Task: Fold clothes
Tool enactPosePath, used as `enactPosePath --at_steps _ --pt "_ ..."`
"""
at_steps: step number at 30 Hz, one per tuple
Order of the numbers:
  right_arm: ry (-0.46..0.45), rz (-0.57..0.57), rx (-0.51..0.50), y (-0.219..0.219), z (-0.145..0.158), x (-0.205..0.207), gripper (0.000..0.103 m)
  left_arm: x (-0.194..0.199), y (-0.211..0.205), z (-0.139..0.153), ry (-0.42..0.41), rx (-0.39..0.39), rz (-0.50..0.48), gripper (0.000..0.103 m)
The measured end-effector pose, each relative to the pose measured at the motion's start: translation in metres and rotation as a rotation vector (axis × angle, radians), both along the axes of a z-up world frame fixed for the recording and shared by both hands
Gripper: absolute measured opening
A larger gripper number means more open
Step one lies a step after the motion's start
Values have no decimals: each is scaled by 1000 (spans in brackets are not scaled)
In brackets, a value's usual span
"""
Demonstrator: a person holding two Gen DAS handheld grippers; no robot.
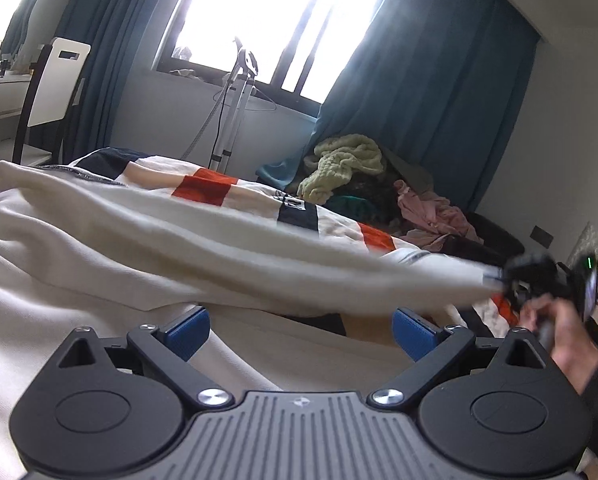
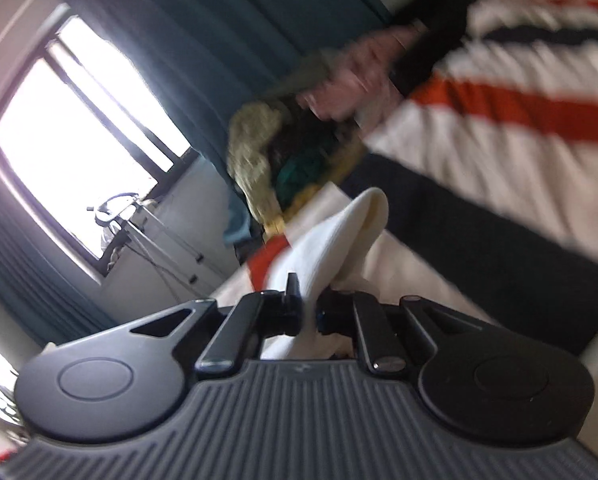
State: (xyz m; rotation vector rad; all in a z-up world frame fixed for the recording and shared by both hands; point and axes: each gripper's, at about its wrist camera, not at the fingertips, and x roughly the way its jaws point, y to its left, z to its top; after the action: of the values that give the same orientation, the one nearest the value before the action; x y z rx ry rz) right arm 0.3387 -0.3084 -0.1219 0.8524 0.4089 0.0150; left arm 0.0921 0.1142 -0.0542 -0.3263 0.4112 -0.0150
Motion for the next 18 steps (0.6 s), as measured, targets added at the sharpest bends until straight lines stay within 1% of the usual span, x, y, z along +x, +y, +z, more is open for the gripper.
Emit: enactPosePath --at_steps 3,5,6,8,10,13,15,16,18 --pt "49 1 142 -4 -39 -22 12 0 -2 -5 7 14 -2 99" --pt "67 0 182 -2 -49 -31 12 3 -4 -9 24 21 -1 99" --pt "80 -1 179 -2 -51 -35 12 5 -5 -10 34 24 -2 99" --pt "93 12 128 0 -44 -41 12 9 -7 -12 42 39 -2 99" --pt "76 36 63 3 -33 -50 12 11 -11 -12 44 62 -2 99" --pt "71 71 -79 12 -10 -71 13 11 -18 -15 47 103 0 99" --pt "77 89 -190 21 4 -94 18 9 -25 -18 54 139 -8 99" --pt "77 98 -235 25 10 -106 23 7 -28 -18 54 155 -14 99" --pt "50 120 -302 33 23 -133 29 2 -36 -18 52 185 -28 99"
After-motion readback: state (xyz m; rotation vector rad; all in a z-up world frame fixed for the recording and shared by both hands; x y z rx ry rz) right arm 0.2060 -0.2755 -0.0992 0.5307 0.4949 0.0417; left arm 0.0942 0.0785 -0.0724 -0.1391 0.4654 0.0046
